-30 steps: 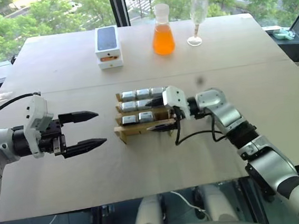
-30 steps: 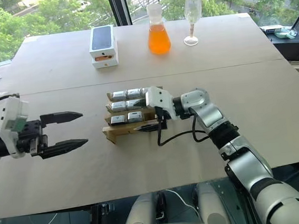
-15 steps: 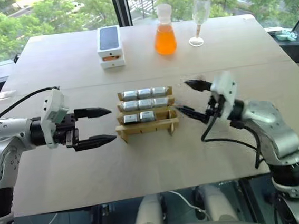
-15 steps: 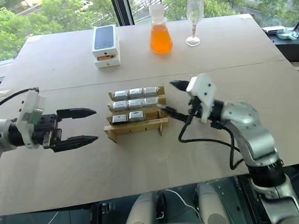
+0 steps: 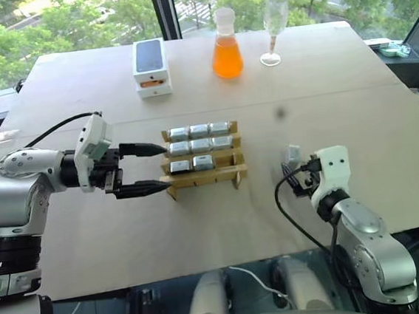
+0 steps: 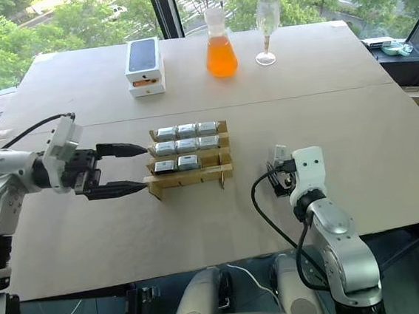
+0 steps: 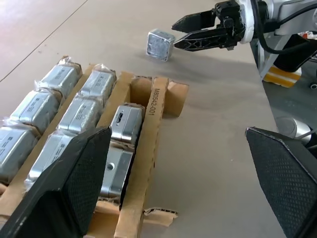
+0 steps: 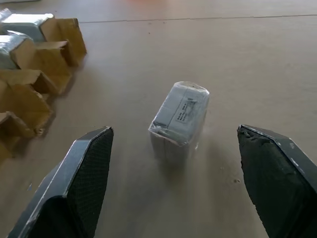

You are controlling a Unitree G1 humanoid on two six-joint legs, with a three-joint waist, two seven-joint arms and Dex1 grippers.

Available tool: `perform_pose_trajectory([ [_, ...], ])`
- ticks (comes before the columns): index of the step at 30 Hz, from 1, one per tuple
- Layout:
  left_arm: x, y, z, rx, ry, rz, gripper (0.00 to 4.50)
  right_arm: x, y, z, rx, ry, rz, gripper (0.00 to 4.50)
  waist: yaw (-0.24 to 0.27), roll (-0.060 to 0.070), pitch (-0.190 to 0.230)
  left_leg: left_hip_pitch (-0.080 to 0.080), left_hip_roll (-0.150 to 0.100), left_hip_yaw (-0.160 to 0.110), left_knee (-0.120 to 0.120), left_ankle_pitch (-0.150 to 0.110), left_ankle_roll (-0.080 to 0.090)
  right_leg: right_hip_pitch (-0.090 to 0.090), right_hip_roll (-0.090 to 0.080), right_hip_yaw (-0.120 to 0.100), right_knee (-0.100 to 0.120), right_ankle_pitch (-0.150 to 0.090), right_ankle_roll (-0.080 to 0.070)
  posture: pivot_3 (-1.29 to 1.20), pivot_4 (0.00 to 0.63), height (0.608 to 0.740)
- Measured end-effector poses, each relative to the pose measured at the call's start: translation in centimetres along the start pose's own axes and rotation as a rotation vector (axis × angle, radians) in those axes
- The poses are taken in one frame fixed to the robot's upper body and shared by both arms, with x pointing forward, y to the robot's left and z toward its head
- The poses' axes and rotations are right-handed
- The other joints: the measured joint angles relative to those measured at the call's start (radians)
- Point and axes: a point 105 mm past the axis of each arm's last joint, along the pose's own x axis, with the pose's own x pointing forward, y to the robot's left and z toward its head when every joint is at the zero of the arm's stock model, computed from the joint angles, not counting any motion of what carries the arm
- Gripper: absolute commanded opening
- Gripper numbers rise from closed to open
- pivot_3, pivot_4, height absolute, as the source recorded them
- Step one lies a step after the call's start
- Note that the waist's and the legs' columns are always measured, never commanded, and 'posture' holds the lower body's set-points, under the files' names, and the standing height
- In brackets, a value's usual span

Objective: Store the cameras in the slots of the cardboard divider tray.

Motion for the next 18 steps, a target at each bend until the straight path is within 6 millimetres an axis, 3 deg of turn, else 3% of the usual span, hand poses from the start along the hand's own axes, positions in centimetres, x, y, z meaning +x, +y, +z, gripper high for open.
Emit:
perform_pose_trajectory([
  [10,0.2,-0.2,-0.3,-0.008,0.004,-0.012,4.50,1.1,-0.7,-0.5,0.037,0.035,-0.037,3.95,-0.001,0.000,0.000,-0.002,0.000,-0.002,0.000,0.000,0.000,-0.001,0.000,-0.001,-0.001,0.001,-0.001,0.00,0.150,0.740],
  [17,0.1,-0.2,-0.5,-0.016,0.005,-0.011,4.50,1.5,-0.4,-0.1,0.015,0.010,-0.004,0.91,0.000,0.000,0.000,-0.002,0.000,-0.003,0.000,0.000,0.000,0.000,0.000,-0.002,-0.001,0.001,0.000,0.00,0.150,0.740],
  [18,0.1,-0.3,-0.6,-0.016,0.006,-0.011,4.50,1.5,-0.4,-0.1,0.010,0.009,-0.003,0.80,0.000,0.000,0.000,-0.002,0.000,-0.003,0.000,0.000,0.000,0.000,0.000,-0.002,-0.001,0.001,0.000,0.00,0.150,0.740],
])
